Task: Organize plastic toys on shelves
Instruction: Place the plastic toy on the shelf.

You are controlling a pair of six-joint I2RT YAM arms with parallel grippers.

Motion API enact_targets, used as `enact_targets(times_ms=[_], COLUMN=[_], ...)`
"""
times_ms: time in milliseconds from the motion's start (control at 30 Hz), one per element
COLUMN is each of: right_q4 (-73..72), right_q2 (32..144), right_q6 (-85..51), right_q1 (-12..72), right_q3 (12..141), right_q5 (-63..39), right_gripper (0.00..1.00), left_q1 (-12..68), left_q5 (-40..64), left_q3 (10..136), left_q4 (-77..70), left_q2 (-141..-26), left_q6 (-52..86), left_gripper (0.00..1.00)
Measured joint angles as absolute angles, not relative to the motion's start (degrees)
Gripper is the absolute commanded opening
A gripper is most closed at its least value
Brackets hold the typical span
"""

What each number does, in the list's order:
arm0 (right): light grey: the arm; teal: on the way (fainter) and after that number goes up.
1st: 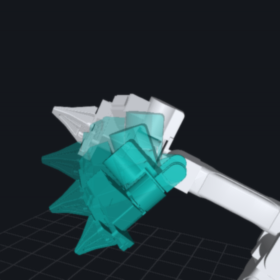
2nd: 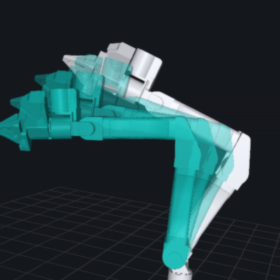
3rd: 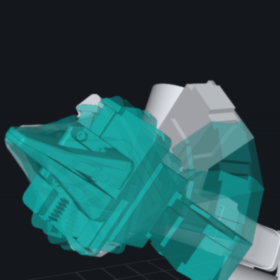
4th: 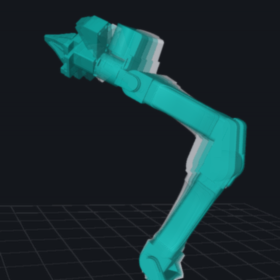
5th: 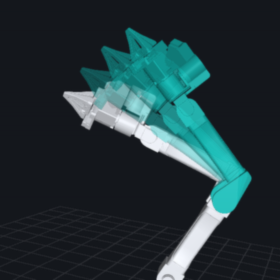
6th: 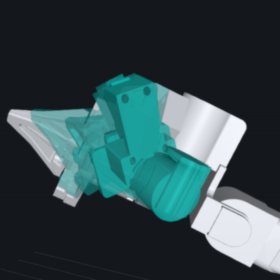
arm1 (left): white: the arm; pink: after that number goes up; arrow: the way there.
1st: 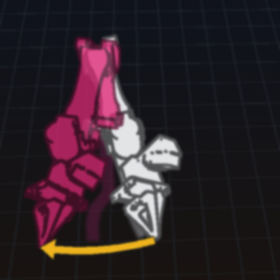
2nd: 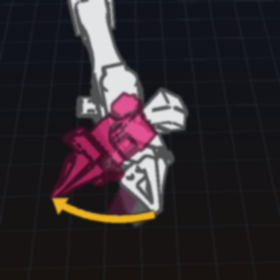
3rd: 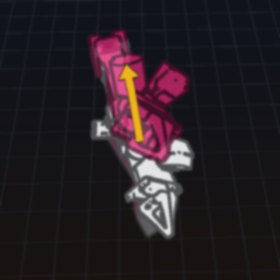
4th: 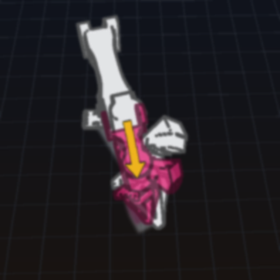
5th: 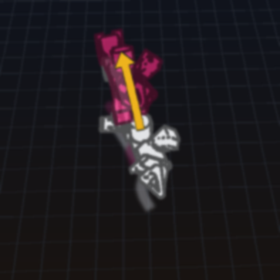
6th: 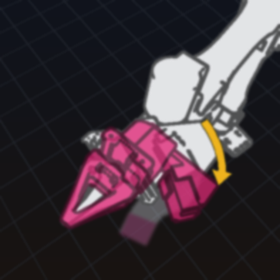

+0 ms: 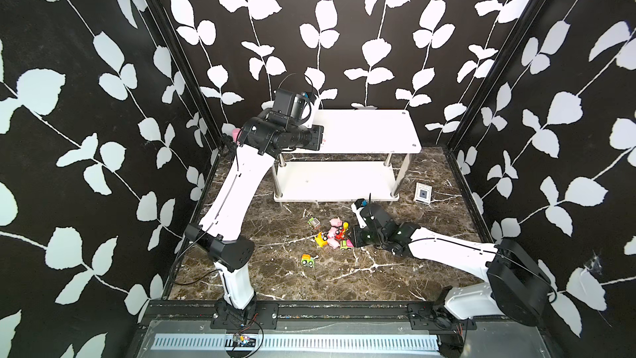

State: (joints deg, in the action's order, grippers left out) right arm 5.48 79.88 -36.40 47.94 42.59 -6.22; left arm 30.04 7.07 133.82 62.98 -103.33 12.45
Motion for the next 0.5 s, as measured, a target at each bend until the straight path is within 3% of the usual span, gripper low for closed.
enact_targets(times_ms=[67, 167, 500], right_q4=[5.5, 5.5, 5.5], right_q2=[79.9, 80.0, 80.5], right_q6=[-36.4, -36.4, -36.4], right_q1=[47.9, 47.9, 47.9], right_q3=[42.6, 42.6, 42.6], right_q5=[-6.2, -6.2, -6.6], right_gripper=[0.34, 0.34, 0.35], left_q1=[30.0, 29.8, 29.4], left_q5=[7.1, 7.0, 7.3], left_q3=[133.9, 133.9, 135.6], left_q4=[62.8, 62.6, 62.7], left_q2=[-103.4, -103.6, -105.0], left_q6=[12.4, 12.7, 13.1], left_gripper=[0.20, 0.26, 0.35])
